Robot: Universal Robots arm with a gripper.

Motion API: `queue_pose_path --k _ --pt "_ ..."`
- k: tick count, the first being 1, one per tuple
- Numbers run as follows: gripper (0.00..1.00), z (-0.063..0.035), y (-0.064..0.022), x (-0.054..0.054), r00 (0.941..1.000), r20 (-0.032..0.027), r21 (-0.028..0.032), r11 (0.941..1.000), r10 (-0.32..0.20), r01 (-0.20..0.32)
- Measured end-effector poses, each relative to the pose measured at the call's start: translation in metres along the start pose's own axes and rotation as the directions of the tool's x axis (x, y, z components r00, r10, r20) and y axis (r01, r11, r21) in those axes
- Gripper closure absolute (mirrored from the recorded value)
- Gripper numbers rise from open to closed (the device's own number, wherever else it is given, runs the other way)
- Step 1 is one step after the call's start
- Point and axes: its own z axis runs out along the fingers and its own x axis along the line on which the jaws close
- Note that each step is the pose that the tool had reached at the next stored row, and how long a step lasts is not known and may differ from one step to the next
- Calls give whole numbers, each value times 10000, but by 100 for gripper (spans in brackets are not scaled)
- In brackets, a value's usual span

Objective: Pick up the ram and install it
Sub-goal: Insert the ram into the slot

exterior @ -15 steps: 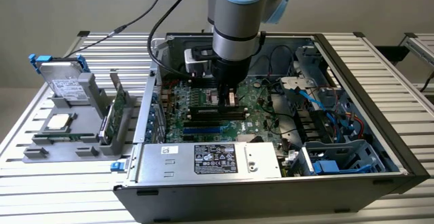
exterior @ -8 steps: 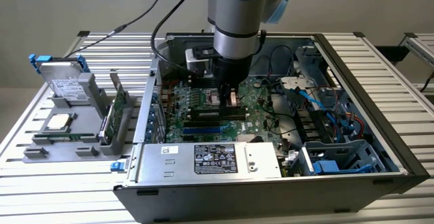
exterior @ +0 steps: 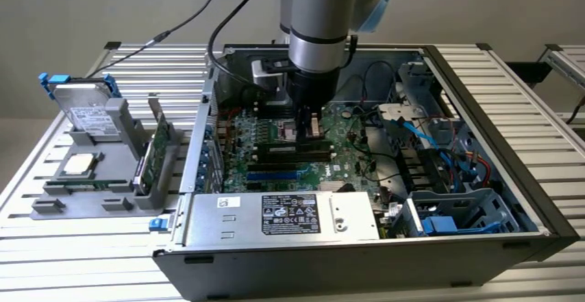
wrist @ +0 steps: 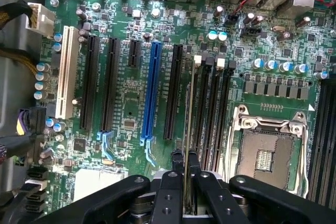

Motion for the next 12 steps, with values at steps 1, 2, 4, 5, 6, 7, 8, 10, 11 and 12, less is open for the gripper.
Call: queue_pose_path --k 1,2,4,5,6,7,8,10,11,12 --pt "86 1 -3 -22 10000 -51 -5 10000 1 -1" --pt "86 5 -5 -36 10000 -94 -9 10000 3 -3" --pt "86 16 -6 -50 9999 -167 -17 10000 7 -7" --pt "86 22 -8 -51 9998 -192 -18 10000 5 -6" --pt "86 28 -8 -51 9998 -210 -21 10000 6 -6" --pt "86 34 -8 -52 9998 -219 -22 10000 6 -7" --pt "86 37 -10 -53 9997 -224 -22 10000 8 -9" --pt "86 41 -15 -59 9997 -229 -23 10000 16 -16" --pt "86 43 -18 -64 9997 -229 -23 10000 22 -22" --pt "86 45 -21 -68 9997 -229 -23 10000 26 -27"
